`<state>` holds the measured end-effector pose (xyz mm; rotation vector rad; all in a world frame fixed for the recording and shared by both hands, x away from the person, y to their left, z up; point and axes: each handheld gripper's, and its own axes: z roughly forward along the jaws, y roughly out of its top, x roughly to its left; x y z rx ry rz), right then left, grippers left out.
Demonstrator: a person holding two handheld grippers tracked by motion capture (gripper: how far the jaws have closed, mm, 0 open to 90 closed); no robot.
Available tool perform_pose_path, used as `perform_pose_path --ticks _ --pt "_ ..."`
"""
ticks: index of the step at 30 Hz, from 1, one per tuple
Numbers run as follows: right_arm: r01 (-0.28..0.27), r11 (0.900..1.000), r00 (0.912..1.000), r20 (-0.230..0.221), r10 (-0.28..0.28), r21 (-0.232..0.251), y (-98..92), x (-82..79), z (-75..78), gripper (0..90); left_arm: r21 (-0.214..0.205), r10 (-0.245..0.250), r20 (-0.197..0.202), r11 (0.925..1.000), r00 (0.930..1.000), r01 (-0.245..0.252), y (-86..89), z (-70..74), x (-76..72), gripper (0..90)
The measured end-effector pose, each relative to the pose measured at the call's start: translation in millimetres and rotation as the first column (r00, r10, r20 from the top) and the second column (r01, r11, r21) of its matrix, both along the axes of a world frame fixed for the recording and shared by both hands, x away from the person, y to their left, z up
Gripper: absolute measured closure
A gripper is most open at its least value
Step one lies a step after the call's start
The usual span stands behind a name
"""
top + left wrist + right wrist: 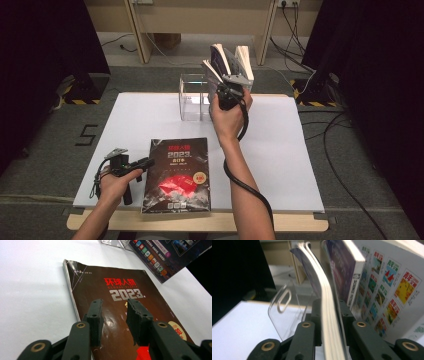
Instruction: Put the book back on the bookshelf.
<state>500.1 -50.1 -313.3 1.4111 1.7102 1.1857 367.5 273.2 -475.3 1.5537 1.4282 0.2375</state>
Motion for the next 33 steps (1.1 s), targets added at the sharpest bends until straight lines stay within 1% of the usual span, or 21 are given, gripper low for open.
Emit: perform_pose_path --ticks 2,4,6,10,18,22,23,27,30,33 --pt "-0.017 0.9998 0.9999 -0.003 0.017 0.005 -0.9 -2.6 0.7 78.6 0.001 0.0 0.0 1.0 1.0 0.0 -0.5 0.0 -0.1 64.5" --pt "-0.034 0.9991 0.9992 -0.022 0.035 0.025 -3.2 -3.2 0.5 78.0 0.001 0.0 -0.002 1.0 1.0 0.0 -1.3 -0.4 -0.3 64.6" --pt "-0.028 0.9996 0.9994 -0.019 0.028 0.002 -3.7 -5.2 0.6 77.6 0.002 -0.004 -0.002 1.0 1.0 0.004 -1.8 -0.9 -0.3 64.6" --pt "-0.039 0.9992 0.9989 -0.027 0.039 0.013 -7.4 -9.0 1.3 77.1 0.004 -0.004 -0.002 1.0 1.0 0.004 -1.6 -1.2 0.2 64.6" --pt "-0.037 0.9991 0.9993 -0.004 0.037 0.022 -18.4 -18.6 8.9 77.2 0.01 -0.008 0.002 0.9999 1.0 0.008 -1.8 -0.8 -0.1 64.5" --pt "-0.038 0.9993 0.9992 0.013 0.038 0.008 -21.3 -23.2 10.9 79.5 0.012 -0.009 -0.001 0.9999 1.0 0.009 -1.7 -1.1 -0.2 64.5" --pt "-0.038 0.9992 0.999 0.021 0.039 -0.008 -21.7 -24.5 10.6 80.1 0.013 -0.009 -0.001 0.9999 1.0 0.009 -1.7 -1.2 -0.2 64.4" --pt "-0.038 0.9987 0.9987 0.034 0.039 -0.034 -21.3 -29.0 9.2 82.0 0.014 -0.008 0.0 0.9999 1.0 0.008 -1.8 -1.1 -0.2 64.4" --pt "-0.033 0.9983 0.999 0.029 0.035 -0.047 -21.5 -29.7 9.4 83.1 0.015 -0.008 -0.001 0.9999 1.0 0.008 -1.6 -1.5 -0.2 64.3" --pt "-0.037 0.9982 0.9991 0.019 0.038 -0.047 -22.7 -27.7 10.6 83.1 0.015 -0.01 -0.001 0.9998 1.0 0.01 -1.8 -1.6 0.0 64.3"
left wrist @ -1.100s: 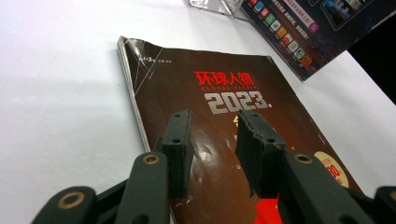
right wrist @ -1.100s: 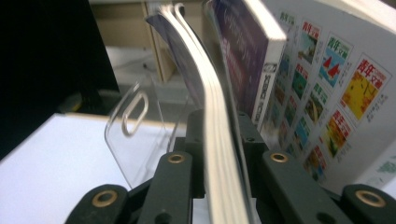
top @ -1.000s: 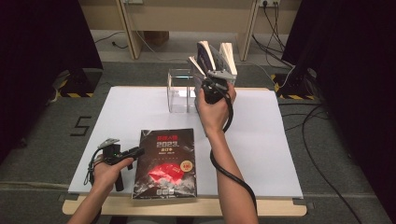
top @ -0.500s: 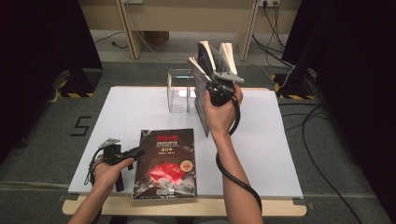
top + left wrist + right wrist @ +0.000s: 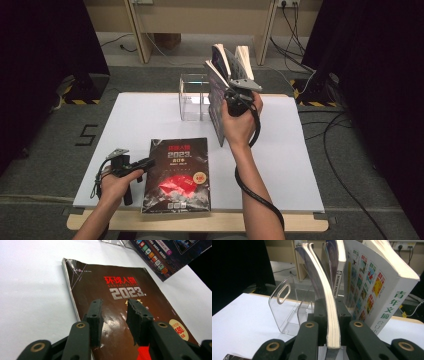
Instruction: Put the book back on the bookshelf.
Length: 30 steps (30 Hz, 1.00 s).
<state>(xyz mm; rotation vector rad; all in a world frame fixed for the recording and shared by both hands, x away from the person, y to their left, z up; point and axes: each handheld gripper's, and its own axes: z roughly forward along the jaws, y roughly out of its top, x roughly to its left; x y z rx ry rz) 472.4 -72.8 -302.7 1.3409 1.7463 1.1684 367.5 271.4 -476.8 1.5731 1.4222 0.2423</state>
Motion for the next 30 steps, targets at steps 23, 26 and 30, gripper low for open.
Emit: perform_pose_path --ticks 23,26,30 --pt "-0.011 0.9996 0.9992 -0.038 0.012 0.025 6.8 17.8 11.4 84.4 0.002 0.005 0.006 1.0 1.0 -0.005 2.0 0.6 1.3 64.4" --pt "-0.005 0.9994 0.9999 -0.013 0.006 0.035 9.6 18.0 12.1 84.4 0.001 0.006 0.006 1.0 1.0 -0.006 2.3 0.4 1.5 64.4" --pt "0.008 0.9986 0.9999 0.015 -0.009 0.053 13.2 19.1 14.2 84.4 0.004 0.007 0.007 1.0 1.0 -0.007 3.1 0.8 1.8 64.5"
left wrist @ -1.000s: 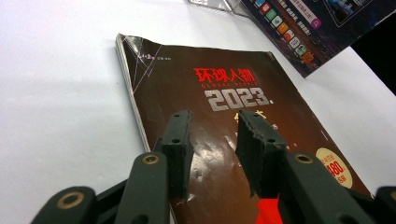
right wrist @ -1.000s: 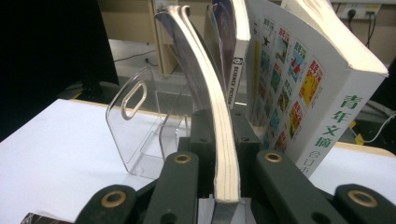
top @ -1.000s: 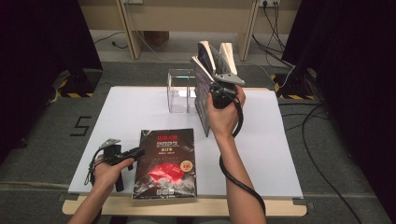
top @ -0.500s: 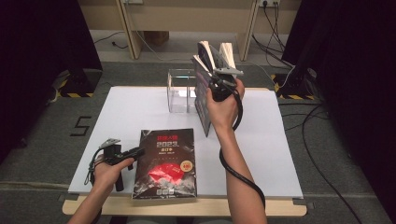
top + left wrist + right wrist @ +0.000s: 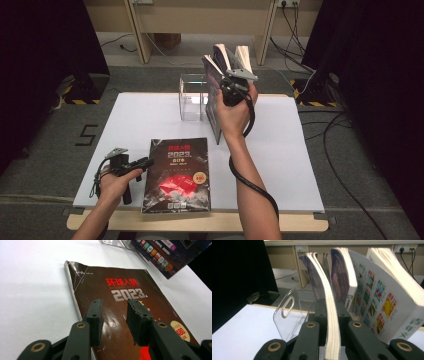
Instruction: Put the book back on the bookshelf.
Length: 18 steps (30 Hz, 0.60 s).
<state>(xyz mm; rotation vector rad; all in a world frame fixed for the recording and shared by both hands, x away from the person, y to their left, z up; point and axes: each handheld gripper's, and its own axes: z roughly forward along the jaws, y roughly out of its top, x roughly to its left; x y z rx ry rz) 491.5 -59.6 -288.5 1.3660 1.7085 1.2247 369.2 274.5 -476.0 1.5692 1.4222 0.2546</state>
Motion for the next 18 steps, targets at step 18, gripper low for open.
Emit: perform_pose_path --ticks 18 --pt "0.045 0.9988 0.9973 0.057 -0.046 0.018 11.0 23.5 0.4 84.4 -0.001 0.003 0.0 1.0 1.0 -0.003 1.8 -0.5 0.4 64.6"
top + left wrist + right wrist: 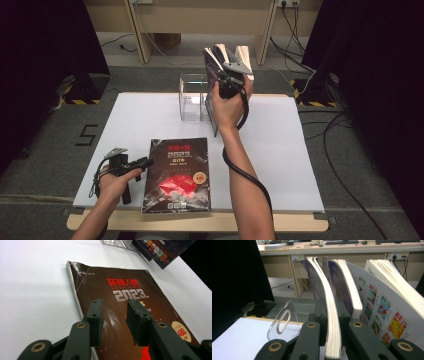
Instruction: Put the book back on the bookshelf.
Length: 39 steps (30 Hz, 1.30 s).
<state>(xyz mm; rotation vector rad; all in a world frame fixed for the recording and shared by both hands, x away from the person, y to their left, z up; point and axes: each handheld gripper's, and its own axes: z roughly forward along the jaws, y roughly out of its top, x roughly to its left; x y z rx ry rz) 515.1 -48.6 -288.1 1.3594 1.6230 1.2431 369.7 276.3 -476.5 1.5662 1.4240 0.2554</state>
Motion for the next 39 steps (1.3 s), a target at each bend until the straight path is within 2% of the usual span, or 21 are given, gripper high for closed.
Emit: perform_pose_path --ticks 17,21,25,30,33,35,39 --pt "0.026 0.9995 0.9996 0.012 -0.026 0.019 9.2 24.6 2.1 84.4 -0.002 0.003 0.0 1.0 1.0 -0.003 1.6 -0.6 0.0 64.7" --pt "0.036 0.9993 0.9991 0.021 -0.036 0.003 11.3 27.9 1.1 84.4 -0.002 0.003 0.001 1.0 1.0 -0.003 1.8 -0.4 -0.2 64.8" --pt "0.04 0.9991 0.9992 0.008 -0.04 -0.01 12.7 33.9 -0.6 84.4 -0.001 0.001 -0.002 1.0 1.0 -0.001 0.9 -1.0 -0.5 64.8" --pt "0.05 0.9987 0.9987 0.001 -0.05 -0.008 12.8 36.5 -4.0 84.3 0.004 -0.005 -0.002 1.0 1.0 0.005 0.6 -1.6 -0.2 64.9" --pt "0.057 0.9981 0.9983 -0.007 -0.058 -0.021 14.2 36.7 -9.3 84.3 0.002 -0.004 -0.005 1.0 1.0 0.004 0.6 -2.0 -0.4 64.8" --pt "0.063 0.9971 0.998 0.004 -0.063 -0.041 14.5 35.3 -11.6 84.3 0.002 -0.004 -0.004 1.0 1.0 0.004 0.5 -1.9 -0.4 64.9" --pt "0.073 0.9965 0.9973 -0.007 -0.073 -0.04 13.1 33.1 -12.1 84.0 0.0 -0.004 -0.005 1.0 1.0 0.004 -0.5 -1.7 -0.7 64.8"
